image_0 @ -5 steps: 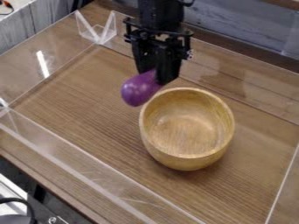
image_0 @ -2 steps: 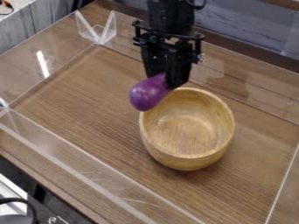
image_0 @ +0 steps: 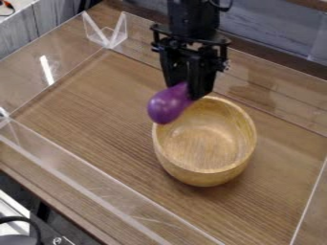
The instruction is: Put the eggplant in the wooden bowl
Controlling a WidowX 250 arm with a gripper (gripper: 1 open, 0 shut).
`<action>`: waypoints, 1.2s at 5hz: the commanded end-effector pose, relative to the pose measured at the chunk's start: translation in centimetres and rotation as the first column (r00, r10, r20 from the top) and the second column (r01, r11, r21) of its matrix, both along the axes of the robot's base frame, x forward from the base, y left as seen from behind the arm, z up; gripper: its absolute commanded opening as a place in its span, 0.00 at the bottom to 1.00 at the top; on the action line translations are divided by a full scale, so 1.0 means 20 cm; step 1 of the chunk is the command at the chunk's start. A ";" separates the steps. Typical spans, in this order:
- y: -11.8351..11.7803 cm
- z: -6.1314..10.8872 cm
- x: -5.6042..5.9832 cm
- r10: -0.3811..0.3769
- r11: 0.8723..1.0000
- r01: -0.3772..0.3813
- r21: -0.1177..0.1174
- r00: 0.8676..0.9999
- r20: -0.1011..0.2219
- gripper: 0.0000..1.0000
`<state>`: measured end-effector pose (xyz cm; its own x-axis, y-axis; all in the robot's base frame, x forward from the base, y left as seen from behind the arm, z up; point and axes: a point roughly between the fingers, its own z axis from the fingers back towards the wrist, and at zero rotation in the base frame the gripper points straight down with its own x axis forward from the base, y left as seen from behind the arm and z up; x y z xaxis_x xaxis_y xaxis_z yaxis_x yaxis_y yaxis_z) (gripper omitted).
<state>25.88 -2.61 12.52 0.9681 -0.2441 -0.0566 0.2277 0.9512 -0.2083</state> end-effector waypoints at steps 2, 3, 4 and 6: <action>-0.04 0.09 0.01 -0.011 1.000 0.012 -0.007 0.997 0.079 1.00; -0.04 0.11 0.01 -0.007 1.000 0.008 -0.011 0.997 0.081 1.00; -0.03 0.12 0.02 0.006 1.000 -0.004 -0.022 0.996 0.093 1.00; -0.02 0.12 0.02 0.015 0.999 -0.012 -0.032 0.994 0.104 1.00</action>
